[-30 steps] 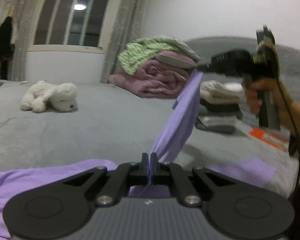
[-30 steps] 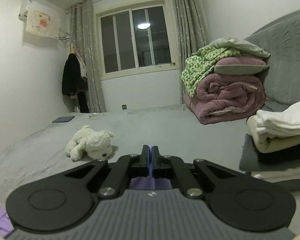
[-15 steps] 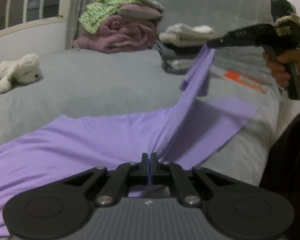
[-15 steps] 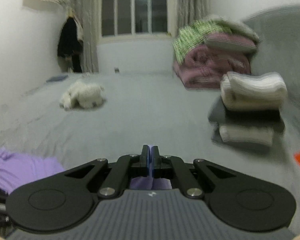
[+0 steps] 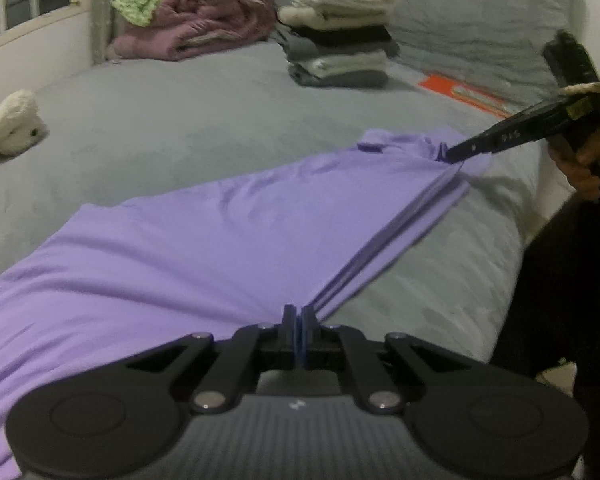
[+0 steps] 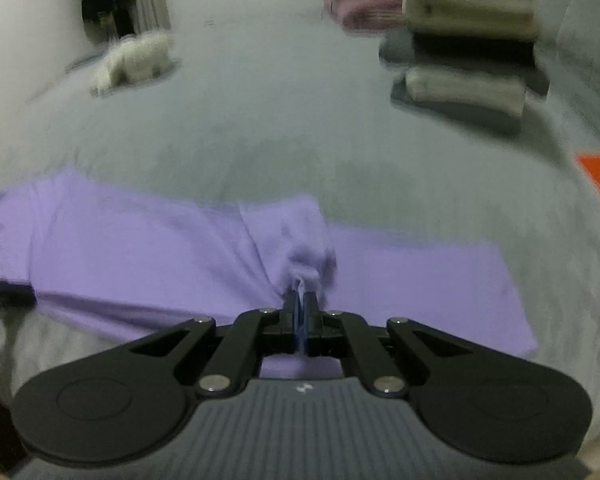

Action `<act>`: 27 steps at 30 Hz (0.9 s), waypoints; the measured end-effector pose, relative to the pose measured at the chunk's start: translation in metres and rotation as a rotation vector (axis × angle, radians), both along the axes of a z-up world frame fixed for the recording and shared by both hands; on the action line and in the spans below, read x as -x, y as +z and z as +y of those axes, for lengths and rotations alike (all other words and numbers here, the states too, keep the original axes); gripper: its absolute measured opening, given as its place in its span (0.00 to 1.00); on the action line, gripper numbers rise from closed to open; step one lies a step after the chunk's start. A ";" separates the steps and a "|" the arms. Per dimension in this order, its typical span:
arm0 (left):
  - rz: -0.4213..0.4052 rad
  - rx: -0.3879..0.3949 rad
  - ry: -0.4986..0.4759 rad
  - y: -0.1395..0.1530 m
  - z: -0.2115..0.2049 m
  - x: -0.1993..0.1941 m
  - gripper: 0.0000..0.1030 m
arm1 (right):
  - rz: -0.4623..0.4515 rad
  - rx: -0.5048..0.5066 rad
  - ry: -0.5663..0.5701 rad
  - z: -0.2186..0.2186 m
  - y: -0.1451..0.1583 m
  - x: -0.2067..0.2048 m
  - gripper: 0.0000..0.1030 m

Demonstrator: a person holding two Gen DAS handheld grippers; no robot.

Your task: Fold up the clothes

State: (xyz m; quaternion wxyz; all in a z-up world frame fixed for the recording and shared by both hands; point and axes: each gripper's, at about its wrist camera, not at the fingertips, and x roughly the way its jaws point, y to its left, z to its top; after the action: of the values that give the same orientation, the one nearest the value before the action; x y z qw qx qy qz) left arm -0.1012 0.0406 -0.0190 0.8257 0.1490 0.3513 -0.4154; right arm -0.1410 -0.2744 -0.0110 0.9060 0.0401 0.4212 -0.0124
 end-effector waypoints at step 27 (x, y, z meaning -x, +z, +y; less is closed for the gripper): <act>0.085 0.140 0.026 -0.006 -0.097 -0.042 0.31 | -0.078 0.041 0.102 0.029 -0.008 -0.064 0.32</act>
State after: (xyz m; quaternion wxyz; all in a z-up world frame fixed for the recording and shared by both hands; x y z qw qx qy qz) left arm -0.0595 -0.0564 -0.0245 0.8237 0.0684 0.3581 -0.4343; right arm -0.0771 -0.2458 -0.0189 0.9218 0.0007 0.3867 0.0266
